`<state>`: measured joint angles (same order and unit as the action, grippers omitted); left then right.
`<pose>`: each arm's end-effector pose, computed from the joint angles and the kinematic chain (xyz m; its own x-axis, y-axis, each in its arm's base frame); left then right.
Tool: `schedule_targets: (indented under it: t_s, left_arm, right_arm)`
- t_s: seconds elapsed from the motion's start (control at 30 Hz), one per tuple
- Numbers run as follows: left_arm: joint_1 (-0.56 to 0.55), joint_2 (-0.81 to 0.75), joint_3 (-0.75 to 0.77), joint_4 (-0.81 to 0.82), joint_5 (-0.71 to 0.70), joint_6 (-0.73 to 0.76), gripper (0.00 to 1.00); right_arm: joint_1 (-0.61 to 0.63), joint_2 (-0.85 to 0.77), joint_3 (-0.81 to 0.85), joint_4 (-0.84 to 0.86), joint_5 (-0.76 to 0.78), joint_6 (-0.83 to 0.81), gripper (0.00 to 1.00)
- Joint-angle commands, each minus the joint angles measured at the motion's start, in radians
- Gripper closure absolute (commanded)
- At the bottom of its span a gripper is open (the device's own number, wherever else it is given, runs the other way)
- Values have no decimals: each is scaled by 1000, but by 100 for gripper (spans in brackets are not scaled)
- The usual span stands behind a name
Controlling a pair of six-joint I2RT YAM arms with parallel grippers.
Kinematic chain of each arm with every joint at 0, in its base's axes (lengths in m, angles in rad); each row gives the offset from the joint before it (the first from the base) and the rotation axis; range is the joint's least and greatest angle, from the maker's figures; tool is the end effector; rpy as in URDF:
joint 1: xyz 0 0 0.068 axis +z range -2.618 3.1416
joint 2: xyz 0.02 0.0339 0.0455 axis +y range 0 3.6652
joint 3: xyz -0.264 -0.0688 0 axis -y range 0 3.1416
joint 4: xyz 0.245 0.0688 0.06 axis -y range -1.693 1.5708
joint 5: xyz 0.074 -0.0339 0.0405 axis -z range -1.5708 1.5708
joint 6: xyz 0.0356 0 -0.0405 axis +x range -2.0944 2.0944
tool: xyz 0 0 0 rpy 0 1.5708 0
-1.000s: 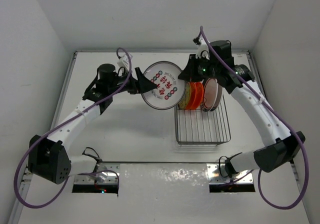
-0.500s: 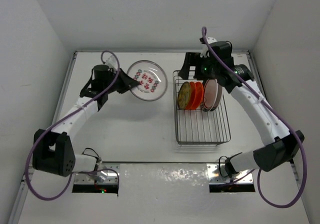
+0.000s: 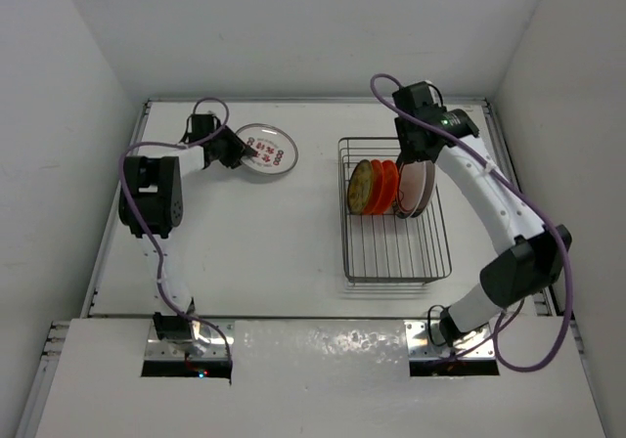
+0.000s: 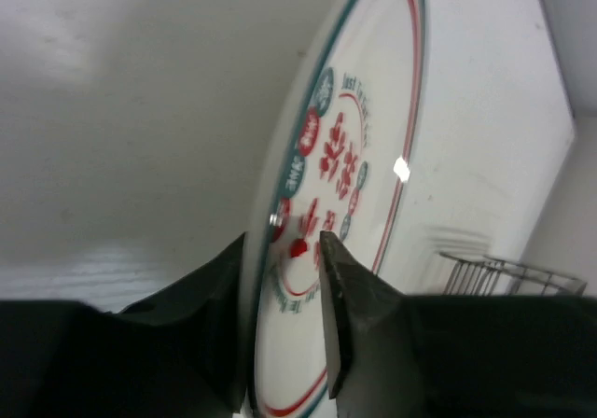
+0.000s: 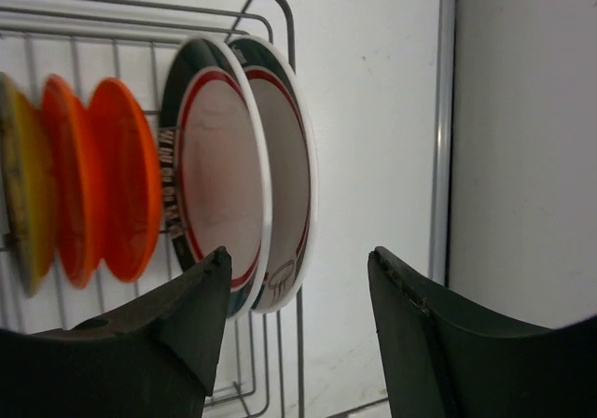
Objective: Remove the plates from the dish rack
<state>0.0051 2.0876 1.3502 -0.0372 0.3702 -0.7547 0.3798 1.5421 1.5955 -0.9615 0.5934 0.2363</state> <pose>0.4488 -0.0106 0.1477 -0.6834 -0.6422 -0.3473 -0.2942 0.6776 -0.6740 0.3023 0.0992 0.3688 -0.7090 -0.0740 -0.7013 0.1832 0.9410 -0.2845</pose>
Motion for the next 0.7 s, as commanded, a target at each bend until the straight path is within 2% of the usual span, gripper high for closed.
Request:
schedule_targets:
  t_s: [0.0, 0.03, 0.07, 0.1, 0.13, 0.23, 0.33, 0.37, 0.43, 0.6, 0.67]
  left_arm:
    - [-5, 22, 44, -78, -46, 23, 67]
    - [-5, 19, 46, -90, -80, 23, 56]
    - [-5, 6, 47, -134, -99, 20, 23]
    - [-5, -3, 46, -156, -118, 20, 1]
    - [-5, -17, 41, -173, -138, 21, 0]
    - [-5, -96, 35, -309, -349, 9, 0]
    - [-5, -265, 3, -453, -540, -14, 0]
    - [-5, -308, -3, -473, -577, -17, 0]
    - [-5, -432, -35, -495, -640, -14, 0]
    - [-5, -679, -118, -500, -642, 50, 0]
    - [-5, -788, -138, -494, -617, 74, 0]
  right_arm:
    - [-10, 61, 12, -14, 91, -57, 42]
    - [-10, 75, 21, -16, 91, -58, 42]
    - [-10, 90, 33, -19, 85, -60, 44]
    - [-9, 116, 50, -17, 83, -60, 46]
    - [-9, 130, 61, -19, 85, -61, 47]
    - [-9, 182, 84, -22, 79, -60, 52]
    - [-9, 205, 74, -3, 68, -48, 57]
    - [-9, 207, 57, 12, 66, -45, 57]
    - [-9, 211, 37, 29, 62, -35, 65]
    - [-7, 254, -3, 47, 71, -20, 89]
    - [-7, 259, 9, 29, 83, -5, 92]
